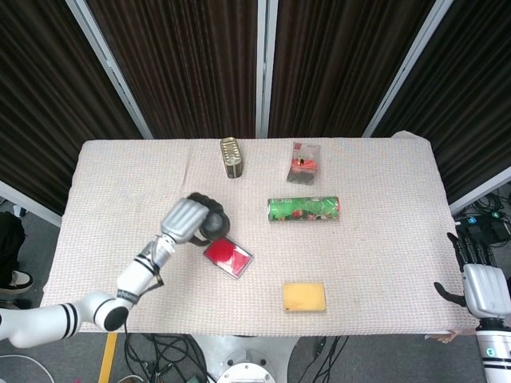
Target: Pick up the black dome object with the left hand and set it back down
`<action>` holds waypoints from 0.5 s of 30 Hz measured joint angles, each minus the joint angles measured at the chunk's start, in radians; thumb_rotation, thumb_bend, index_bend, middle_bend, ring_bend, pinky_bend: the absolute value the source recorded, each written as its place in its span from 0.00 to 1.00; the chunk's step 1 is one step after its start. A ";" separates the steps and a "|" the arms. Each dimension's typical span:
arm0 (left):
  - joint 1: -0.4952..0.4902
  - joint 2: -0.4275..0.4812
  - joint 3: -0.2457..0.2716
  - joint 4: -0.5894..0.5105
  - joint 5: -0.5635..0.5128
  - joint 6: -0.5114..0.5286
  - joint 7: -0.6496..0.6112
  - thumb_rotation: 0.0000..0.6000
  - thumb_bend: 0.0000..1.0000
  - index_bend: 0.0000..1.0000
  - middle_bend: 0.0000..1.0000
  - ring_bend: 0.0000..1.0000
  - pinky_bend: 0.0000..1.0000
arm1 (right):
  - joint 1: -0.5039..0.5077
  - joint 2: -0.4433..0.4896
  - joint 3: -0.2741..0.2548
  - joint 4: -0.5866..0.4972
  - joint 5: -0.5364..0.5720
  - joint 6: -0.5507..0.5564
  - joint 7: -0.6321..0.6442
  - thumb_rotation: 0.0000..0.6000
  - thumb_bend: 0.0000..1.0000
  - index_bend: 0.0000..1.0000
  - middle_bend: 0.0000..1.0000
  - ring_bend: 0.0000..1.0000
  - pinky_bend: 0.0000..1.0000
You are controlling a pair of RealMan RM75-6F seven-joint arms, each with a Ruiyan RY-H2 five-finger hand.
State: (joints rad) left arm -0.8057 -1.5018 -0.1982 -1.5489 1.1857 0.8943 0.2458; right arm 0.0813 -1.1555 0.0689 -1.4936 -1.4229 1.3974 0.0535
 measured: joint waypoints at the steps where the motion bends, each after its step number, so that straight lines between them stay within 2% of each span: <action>1: 0.002 0.004 0.005 -0.064 0.008 0.001 0.000 1.00 0.29 0.49 0.56 0.26 0.21 | 0.000 0.001 0.001 0.001 0.001 0.000 0.002 1.00 0.10 0.00 0.00 0.00 0.00; 4: 0.006 0.007 0.008 -0.156 0.009 0.011 0.008 1.00 0.29 0.49 0.56 0.26 0.21 | -0.001 0.002 0.002 0.004 0.001 0.001 0.008 1.00 0.10 0.00 0.00 0.00 0.00; 7: 0.009 0.001 0.003 -0.148 -0.008 0.027 0.025 1.00 0.29 0.49 0.56 0.26 0.21 | -0.003 0.004 0.002 0.000 -0.005 0.011 0.006 1.00 0.10 0.00 0.00 0.00 0.00; 9: 0.011 -0.003 0.001 -0.095 -0.024 0.034 0.038 1.00 0.29 0.48 0.56 0.26 0.21 | -0.005 0.009 0.000 -0.008 -0.022 0.027 0.000 1.00 0.10 0.00 0.00 0.00 0.00; 15: 0.025 -0.014 0.005 0.221 -0.105 0.007 0.056 1.00 0.29 0.48 0.55 0.26 0.21 | -0.020 0.029 -0.009 -0.061 -0.099 0.110 -0.038 1.00 0.10 0.00 0.00 0.00 0.00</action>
State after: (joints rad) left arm -0.7808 -1.5161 -0.1928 -1.3283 1.0804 0.9012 0.3020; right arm 0.0611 -1.1266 0.0598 -1.5545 -1.5215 1.5074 0.0152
